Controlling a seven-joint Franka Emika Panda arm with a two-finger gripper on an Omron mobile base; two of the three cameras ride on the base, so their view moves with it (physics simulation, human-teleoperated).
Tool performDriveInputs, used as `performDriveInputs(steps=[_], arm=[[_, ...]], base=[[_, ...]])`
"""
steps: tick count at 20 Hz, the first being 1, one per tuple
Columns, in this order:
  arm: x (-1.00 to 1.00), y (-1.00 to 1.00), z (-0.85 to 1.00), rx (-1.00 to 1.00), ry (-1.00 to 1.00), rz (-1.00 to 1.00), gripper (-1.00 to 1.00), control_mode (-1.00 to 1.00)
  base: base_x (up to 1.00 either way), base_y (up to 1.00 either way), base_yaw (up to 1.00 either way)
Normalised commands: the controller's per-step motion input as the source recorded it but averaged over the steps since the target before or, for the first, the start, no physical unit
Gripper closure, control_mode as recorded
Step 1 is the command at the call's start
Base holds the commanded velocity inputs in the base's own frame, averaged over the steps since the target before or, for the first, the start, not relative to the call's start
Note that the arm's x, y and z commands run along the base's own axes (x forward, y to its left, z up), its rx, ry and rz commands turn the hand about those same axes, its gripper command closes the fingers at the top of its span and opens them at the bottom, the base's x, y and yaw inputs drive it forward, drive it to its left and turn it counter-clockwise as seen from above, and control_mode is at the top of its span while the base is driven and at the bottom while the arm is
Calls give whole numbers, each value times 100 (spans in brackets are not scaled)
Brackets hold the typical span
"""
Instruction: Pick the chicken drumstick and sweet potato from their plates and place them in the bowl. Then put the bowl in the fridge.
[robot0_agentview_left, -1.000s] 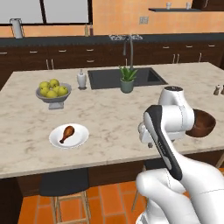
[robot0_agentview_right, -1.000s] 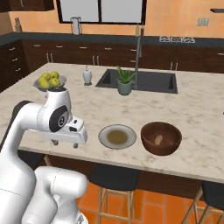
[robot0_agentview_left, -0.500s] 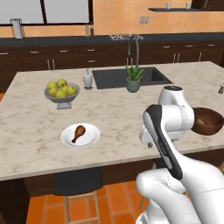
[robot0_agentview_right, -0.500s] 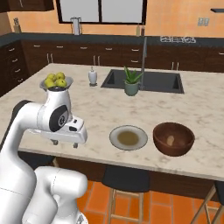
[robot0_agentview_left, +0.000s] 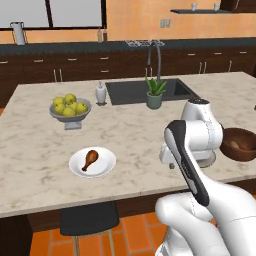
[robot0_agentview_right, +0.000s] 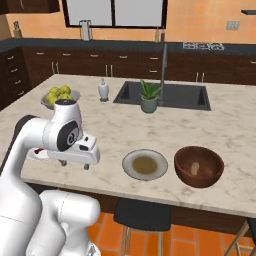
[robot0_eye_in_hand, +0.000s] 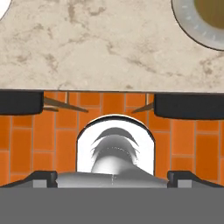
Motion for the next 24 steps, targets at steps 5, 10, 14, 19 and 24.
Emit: performDriveInputs(steps=[5, 10, 14, 19, 24], arm=[[19, 37, 0, 0, -1, 0, -100, -100], [72, 100, 0, 0, 0, -9, -100, -100], [47, 100, 0, 0, 0, -17, -100, -100], [56, 91, -1, 0, 1, -14, -100, -100], [32, 49, -2, 0, -2, -7, -100, -100]], base=[[0, 0, 0], [0, 0, 0], [0, 0, 0], [0, 0, 0], [0, 0, 0]])
